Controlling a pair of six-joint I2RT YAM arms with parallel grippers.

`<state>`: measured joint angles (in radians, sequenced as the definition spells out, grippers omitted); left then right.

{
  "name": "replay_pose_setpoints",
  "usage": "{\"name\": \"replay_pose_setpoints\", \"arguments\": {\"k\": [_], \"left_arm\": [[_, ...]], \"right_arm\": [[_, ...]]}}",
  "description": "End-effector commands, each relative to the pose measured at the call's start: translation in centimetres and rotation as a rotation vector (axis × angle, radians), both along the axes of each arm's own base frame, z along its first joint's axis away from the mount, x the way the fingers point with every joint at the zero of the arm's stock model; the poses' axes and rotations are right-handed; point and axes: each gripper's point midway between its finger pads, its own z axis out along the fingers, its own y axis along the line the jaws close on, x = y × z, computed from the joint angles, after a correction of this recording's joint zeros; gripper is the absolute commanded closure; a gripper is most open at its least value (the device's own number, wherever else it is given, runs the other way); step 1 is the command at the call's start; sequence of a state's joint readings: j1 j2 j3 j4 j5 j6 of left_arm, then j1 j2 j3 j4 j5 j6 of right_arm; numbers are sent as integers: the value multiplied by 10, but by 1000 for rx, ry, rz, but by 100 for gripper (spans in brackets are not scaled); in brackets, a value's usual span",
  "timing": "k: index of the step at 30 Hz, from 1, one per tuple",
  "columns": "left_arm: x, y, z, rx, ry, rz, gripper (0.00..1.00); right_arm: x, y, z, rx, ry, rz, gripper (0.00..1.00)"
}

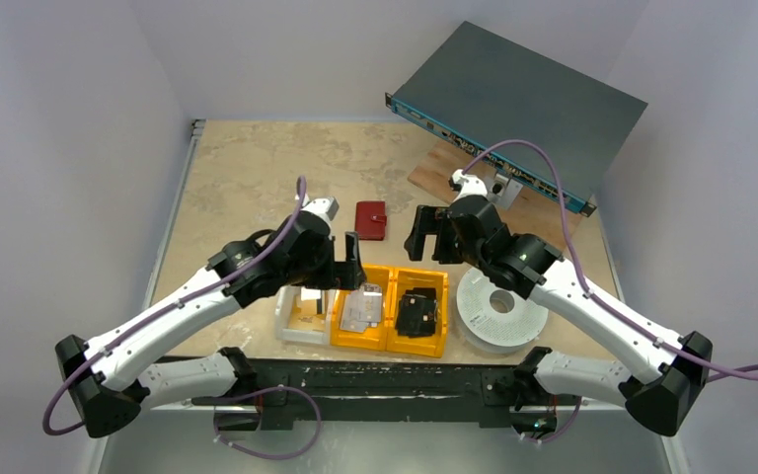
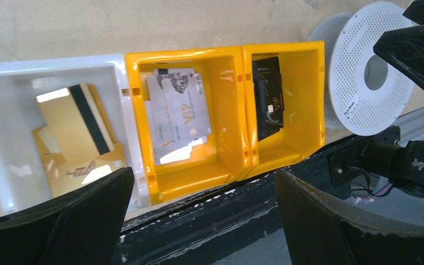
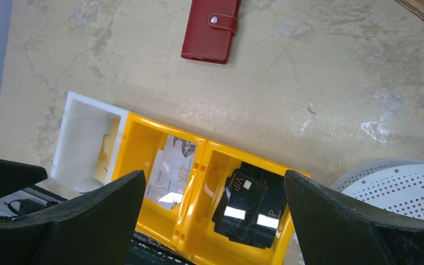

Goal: Take the credit cards out of the card holder
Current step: Move the storage box to the center of the board.

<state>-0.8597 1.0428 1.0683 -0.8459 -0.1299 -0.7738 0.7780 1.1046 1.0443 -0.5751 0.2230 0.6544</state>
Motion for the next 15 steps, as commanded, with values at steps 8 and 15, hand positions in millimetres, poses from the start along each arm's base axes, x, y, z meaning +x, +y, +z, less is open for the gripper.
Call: {"name": "replay_pose_setpoints", "arguments": {"k": [8,15], "left_arm": [[1,-84,-35,-119,121,-100,0],[7,-98,-72,-78,190,-92,0]], "right_arm": [[5,-18,24,-24,-70,-52,1],[0,-28,29,-19,-73,-80,1]]}}
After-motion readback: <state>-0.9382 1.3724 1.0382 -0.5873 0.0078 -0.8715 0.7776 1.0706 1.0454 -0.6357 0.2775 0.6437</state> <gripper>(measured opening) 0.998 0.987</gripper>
